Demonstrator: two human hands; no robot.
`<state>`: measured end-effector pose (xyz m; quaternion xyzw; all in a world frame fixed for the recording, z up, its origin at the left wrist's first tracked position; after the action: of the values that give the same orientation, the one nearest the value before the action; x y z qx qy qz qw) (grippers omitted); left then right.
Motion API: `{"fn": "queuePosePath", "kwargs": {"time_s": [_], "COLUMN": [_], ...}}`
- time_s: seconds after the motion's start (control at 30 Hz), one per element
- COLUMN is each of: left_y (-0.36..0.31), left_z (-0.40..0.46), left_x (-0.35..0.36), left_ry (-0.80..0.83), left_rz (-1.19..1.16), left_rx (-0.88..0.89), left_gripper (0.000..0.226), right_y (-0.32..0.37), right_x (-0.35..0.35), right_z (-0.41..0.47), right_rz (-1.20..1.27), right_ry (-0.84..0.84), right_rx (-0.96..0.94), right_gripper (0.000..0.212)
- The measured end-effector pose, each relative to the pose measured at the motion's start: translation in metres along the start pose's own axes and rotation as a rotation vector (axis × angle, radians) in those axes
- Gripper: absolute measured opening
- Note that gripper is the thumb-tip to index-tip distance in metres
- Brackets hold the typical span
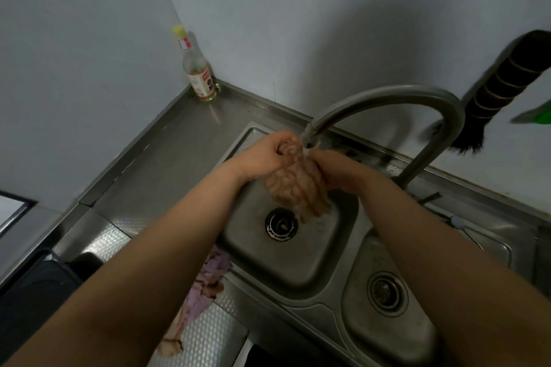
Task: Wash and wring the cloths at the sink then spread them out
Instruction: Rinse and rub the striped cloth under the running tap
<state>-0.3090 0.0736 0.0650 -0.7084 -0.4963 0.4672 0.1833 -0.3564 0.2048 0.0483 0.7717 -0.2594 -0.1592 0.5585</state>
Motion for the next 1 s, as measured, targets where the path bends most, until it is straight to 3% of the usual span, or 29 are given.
{"fn": "queuePosePath", "kwargs": {"time_s": [0.1, 0.2, 0.27, 0.33, 0.4, 0.5, 0.57, 0.63, 0.77, 0.9, 1.0], "left_y": [-0.005, 0.012, 0.030, 0.043, 0.046, 0.046, 0.044, 0.038, 0.011, 0.006, 0.015], "left_z": [-0.004, -0.004, -0.003, -0.006, -0.007, -0.002, 0.000, 0.001, -0.006, -0.001, 0.002], "left_x": [-0.001, 0.002, 0.014, 0.025, 0.030, 0.024, 0.025, 0.028, 0.051, 0.067, 0.060], "left_ry": [0.043, 0.091, 0.210, 0.322, 0.353, 0.179, -0.005, -0.135, -0.182, -0.189, -0.188], "left_rz": [-0.131, -0.389, -0.415, -0.457, -0.594, -0.766, -0.866, -0.902, -1.035, -0.991, -1.058], "left_rx": [0.010, -0.154, -0.284, -0.364, -0.344, -0.207, -0.211, -0.255, -0.470, -0.531, -0.558], "left_gripper": [0.036, 0.048, 0.040, 0.042, 0.045, 0.034, 0.029, 0.028, 0.026, 0.040, 0.043], "right_y": [0.002, -0.002, -0.002, -0.002, -0.002, -0.001, 0.000, 0.006, 0.008, 0.007, 0.007], "right_x": [-0.002, -0.009, -0.009, -0.004, -0.003, -0.012, -0.020, -0.007, 0.031, 0.006, 0.033], "right_z": [0.004, 0.009, 0.010, 0.010, 0.011, 0.011, 0.007, 0.005, 0.008, 0.018, 0.008], "right_rz": [-0.087, -0.093, -0.021, 0.087, 0.212, 0.259, -0.083, -0.406, -0.804, -0.718, -0.622], "right_ry": [0.005, -0.168, -0.203, -0.132, -0.158, -0.374, -0.455, -0.434, -0.344, -0.516, -0.446], "right_rx": [-0.049, -0.150, -0.180, -0.178, -0.185, -0.195, -0.233, -0.372, -0.475, -0.305, -0.358], "right_gripper": [0.021, 0.015, 0.020, 0.025, 0.035, 0.019, 0.021, 0.030, 0.048, 0.037, 0.046]}}
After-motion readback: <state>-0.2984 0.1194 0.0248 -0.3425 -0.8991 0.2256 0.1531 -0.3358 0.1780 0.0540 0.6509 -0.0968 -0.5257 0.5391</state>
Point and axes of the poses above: each hand's wrist, its own z-axis towards the middle knuckle, its own x-axis out of the palm, y = z × x, the point moved 5 cm from there along z, towards the middle knuckle, and after that the axes turned 15 degrees about -x, right-handed, at the moved point
